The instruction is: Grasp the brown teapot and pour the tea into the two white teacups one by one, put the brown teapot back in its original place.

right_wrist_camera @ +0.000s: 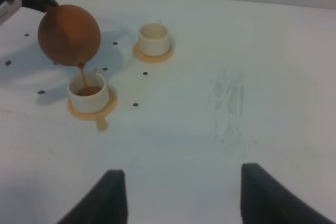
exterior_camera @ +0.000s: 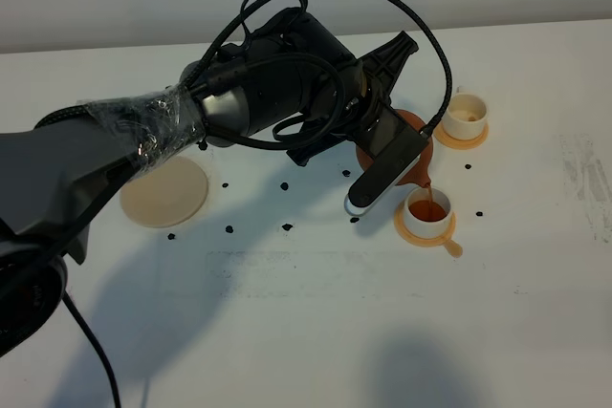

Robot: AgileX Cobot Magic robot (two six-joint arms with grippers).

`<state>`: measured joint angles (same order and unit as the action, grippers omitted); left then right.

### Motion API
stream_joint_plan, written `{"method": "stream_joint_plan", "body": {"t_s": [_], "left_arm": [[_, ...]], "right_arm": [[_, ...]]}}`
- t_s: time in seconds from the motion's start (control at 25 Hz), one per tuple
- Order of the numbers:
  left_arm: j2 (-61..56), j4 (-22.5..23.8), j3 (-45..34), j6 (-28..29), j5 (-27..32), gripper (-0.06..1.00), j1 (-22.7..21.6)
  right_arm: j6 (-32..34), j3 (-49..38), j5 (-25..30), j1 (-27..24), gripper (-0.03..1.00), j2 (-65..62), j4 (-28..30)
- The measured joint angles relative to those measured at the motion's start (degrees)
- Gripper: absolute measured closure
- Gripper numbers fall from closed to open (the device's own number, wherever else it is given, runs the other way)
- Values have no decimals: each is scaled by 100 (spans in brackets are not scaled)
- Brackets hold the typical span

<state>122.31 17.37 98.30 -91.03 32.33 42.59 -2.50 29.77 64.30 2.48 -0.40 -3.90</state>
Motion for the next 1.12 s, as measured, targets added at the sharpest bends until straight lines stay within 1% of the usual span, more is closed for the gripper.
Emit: {"method": "stream_joint_plan", "body": {"t_s": [1.12], "left_arm": [[0,319,0,0,-19,83,0]], "right_arm": [[0,0,0,0,50,0,0]]}}
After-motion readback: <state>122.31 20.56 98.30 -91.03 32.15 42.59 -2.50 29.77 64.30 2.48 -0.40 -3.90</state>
